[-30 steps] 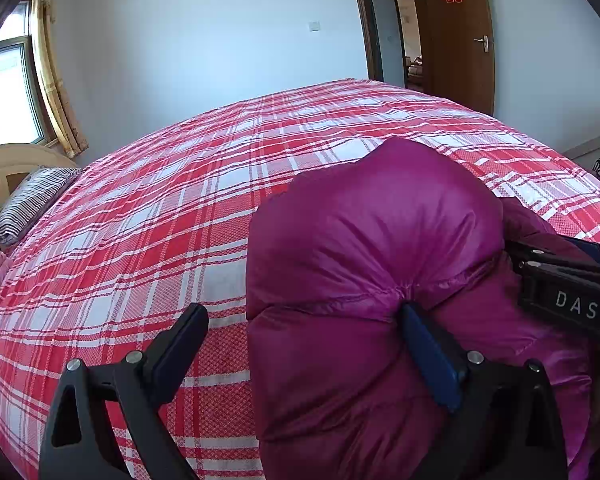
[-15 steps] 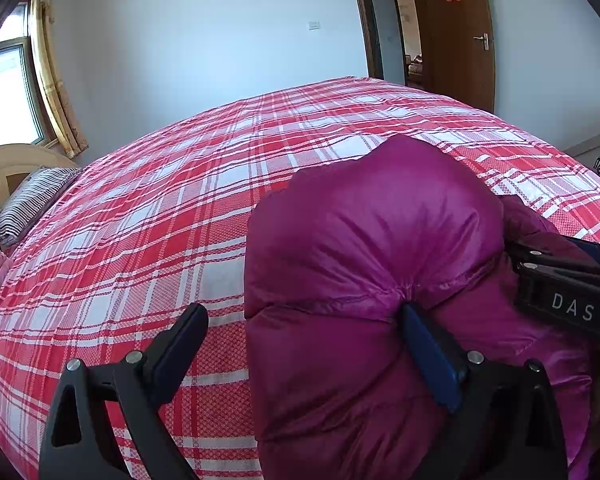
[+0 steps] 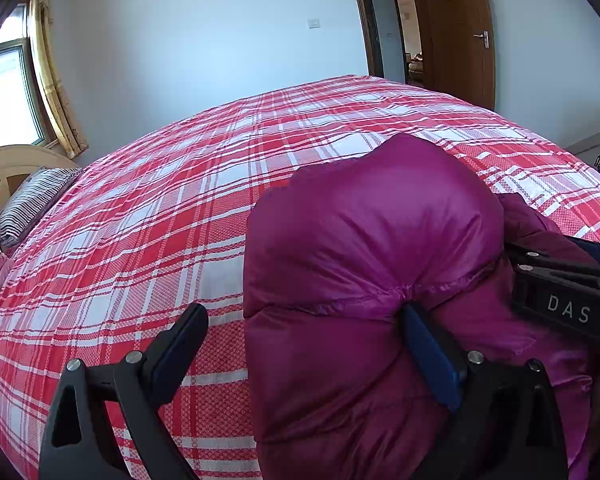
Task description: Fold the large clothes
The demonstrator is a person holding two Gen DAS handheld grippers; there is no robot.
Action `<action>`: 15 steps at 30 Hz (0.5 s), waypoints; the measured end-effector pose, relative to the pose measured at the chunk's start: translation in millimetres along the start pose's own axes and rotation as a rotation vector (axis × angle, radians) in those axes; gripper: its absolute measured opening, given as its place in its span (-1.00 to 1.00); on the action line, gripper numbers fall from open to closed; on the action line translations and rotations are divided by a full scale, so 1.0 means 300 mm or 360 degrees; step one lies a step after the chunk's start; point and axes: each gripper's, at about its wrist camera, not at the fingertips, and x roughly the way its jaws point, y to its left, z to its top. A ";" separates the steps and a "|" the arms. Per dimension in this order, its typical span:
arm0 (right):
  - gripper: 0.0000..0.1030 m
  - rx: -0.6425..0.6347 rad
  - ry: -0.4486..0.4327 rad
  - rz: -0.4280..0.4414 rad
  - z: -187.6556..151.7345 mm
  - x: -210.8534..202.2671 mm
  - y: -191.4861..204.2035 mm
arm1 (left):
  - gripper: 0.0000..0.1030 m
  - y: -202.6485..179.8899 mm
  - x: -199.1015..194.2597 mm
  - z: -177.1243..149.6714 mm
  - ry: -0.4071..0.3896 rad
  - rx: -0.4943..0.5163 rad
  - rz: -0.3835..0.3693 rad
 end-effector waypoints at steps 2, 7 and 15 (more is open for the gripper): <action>0.57 -0.0005 0.0000 -0.0005 0.000 0.001 0.000 | 0.89 0.000 0.000 0.000 0.0000 0.0000 0.0000; 0.59 -0.0010 0.0009 -0.0013 -0.001 0.003 0.004 | 0.89 0.000 0.000 0.000 0.0000 0.0001 0.0002; 0.60 -0.0021 0.0016 -0.0023 0.000 0.006 0.007 | 0.89 0.000 0.001 -0.001 0.0001 0.0001 0.0001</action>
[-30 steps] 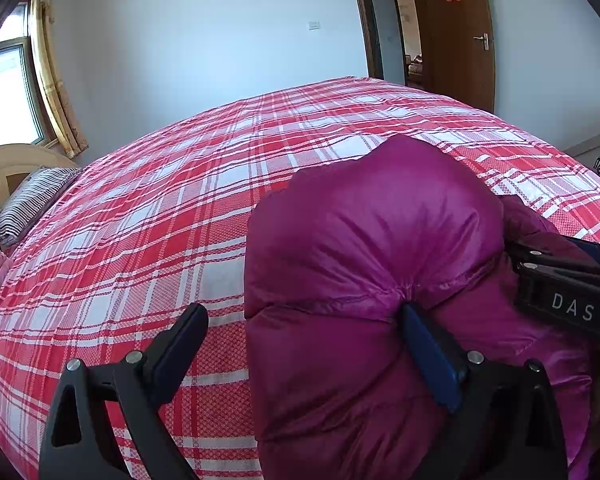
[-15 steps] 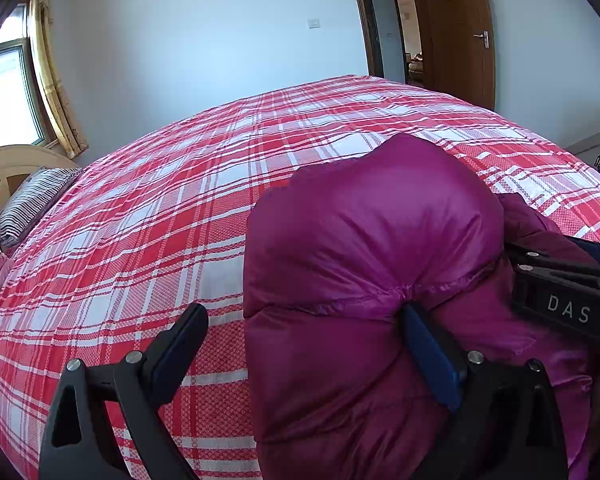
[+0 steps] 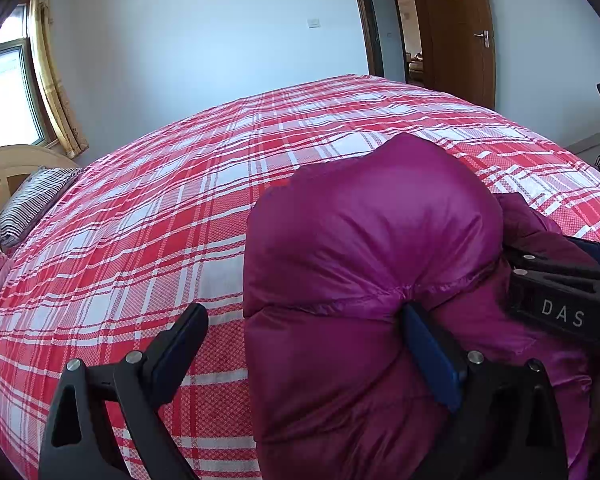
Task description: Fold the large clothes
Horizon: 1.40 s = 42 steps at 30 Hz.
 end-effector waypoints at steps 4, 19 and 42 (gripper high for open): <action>0.60 -0.0001 0.0001 -0.0001 0.000 0.000 0.000 | 0.89 0.000 0.000 0.000 0.0000 0.0000 0.0000; 0.62 -0.0002 0.0007 -0.0005 -0.002 0.002 -0.003 | 0.89 0.004 0.001 -0.003 0.0002 0.0000 0.0000; 0.63 -0.0004 0.0015 -0.0010 -0.002 0.002 0.001 | 0.89 0.021 0.002 -0.010 0.0012 -0.0008 -0.0016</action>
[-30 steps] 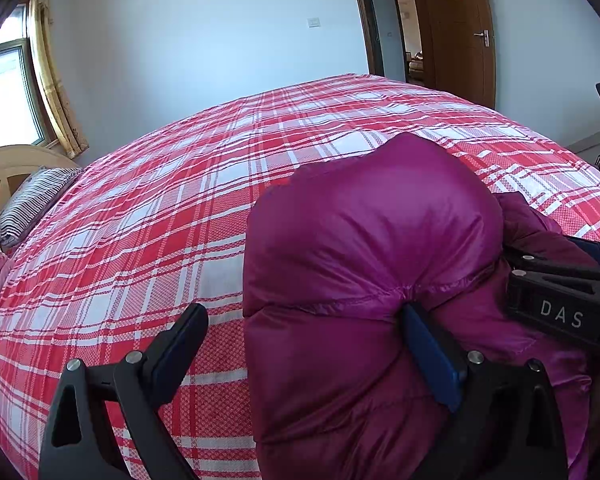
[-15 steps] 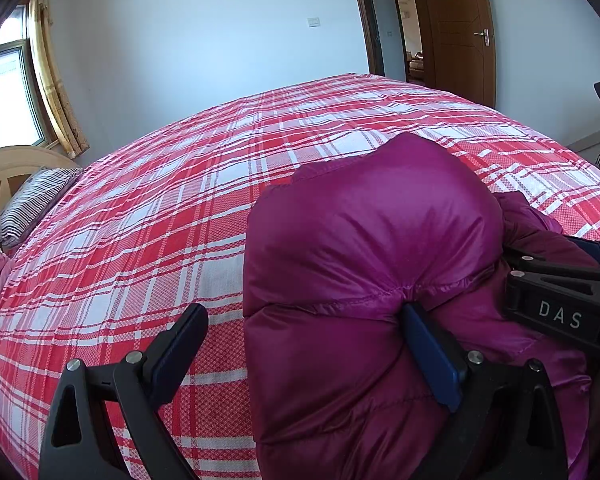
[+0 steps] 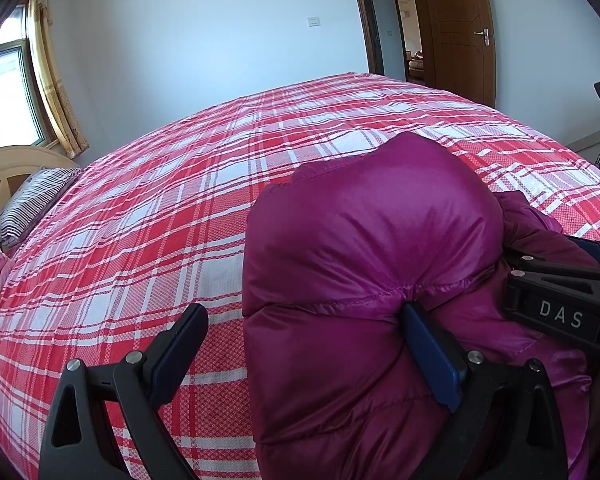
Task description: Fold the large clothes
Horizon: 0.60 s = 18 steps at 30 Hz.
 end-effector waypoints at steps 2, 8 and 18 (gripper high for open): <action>0.65 0.0016 0.0018 0.0054 0.001 -0.001 -0.017 | 0.89 0.039 -0.019 -0.004 0.0026 -0.0055 -0.0107; 0.74 0.0138 0.0045 0.0473 0.006 -0.070 -0.159 | 0.89 0.204 -0.162 -0.089 0.0000 -0.0295 -0.0418; 0.73 0.0163 0.0113 0.0889 -0.037 -0.081 -0.301 | 0.89 0.212 -0.171 -0.176 0.0001 -0.0317 -0.0669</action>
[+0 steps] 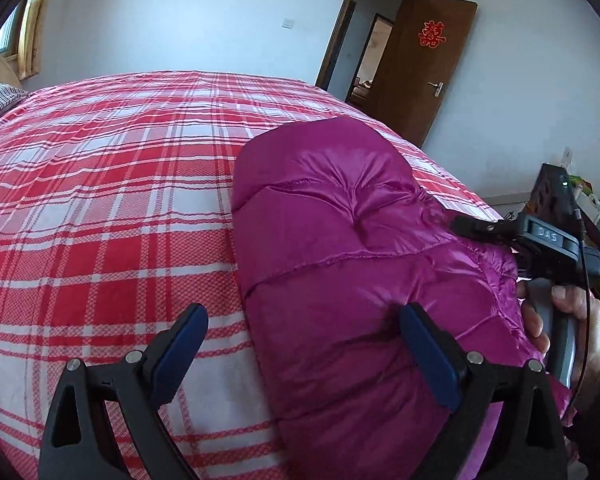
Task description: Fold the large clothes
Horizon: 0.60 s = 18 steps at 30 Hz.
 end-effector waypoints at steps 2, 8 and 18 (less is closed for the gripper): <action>0.53 0.0007 0.0040 0.0025 0.002 0.026 -0.014 | 0.89 -0.009 0.027 0.004 0.0041 0.0024 0.0004; 0.13 -0.0015 0.0097 0.0138 0.015 0.051 -0.014 | 0.89 -0.005 0.078 0.001 0.0111 -0.0066 -0.0082; -0.39 -0.0113 0.0111 0.0134 0.014 0.066 0.043 | 0.35 -0.088 0.055 -0.011 0.0062 0.0154 -0.0051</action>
